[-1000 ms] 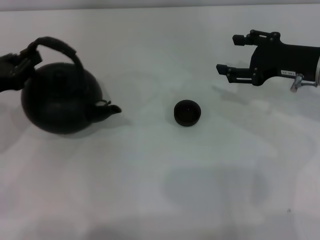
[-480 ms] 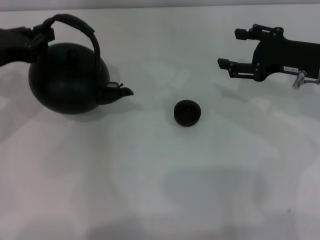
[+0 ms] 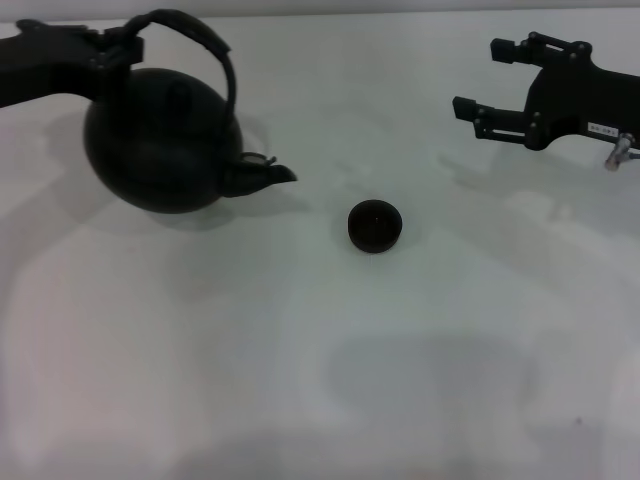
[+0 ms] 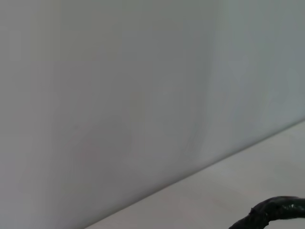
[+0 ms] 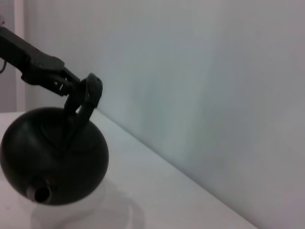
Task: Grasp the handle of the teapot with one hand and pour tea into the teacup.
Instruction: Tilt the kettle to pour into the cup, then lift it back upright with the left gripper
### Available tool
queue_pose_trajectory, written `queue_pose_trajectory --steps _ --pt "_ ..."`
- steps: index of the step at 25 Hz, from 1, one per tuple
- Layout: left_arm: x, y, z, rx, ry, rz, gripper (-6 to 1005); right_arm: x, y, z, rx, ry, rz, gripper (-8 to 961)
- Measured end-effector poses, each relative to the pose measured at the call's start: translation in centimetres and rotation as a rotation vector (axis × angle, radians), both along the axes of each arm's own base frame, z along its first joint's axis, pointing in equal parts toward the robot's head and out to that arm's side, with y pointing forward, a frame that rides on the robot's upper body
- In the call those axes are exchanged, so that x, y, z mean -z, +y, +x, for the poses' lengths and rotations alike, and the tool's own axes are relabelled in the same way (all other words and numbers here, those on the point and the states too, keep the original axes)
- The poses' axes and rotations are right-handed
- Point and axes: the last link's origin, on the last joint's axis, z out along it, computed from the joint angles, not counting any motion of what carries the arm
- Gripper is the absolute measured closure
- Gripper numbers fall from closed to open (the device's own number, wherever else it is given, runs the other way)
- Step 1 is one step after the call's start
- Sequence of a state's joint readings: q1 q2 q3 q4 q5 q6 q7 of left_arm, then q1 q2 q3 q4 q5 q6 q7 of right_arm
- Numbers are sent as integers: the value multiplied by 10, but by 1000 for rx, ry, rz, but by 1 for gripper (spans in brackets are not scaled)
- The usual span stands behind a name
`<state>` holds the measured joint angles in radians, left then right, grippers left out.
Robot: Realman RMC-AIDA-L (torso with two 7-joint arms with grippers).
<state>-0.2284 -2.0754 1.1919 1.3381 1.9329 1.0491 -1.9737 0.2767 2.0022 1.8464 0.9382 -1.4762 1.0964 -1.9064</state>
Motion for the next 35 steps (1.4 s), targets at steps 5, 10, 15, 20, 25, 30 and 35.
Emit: queue_pose_trajectory --steps 5,10,15,20,25,30,35 --pt "10 7 17 23 69 -40 825 -6 -3 3 6 22 13 128" --pt "13 11 28 30 134 -54 831 -10 -3 4 6 35 20 128" --pt "17 13 39 48 202 -62 832 -11 -4 5 8 35 23 128" --pt "21 15 48 58 258 -71 833 -12 -3 6 11 37 28 128" --pt "28 18 58 72 316 -80 838 -12 -3 6 12 37 29 128" --pt "32 21 69 93 339 -92 844 -13 -3 7 14 37 31 128" --pt "38 23 77 111 374 -105 847 -15 -2 8 18 38 42 128"
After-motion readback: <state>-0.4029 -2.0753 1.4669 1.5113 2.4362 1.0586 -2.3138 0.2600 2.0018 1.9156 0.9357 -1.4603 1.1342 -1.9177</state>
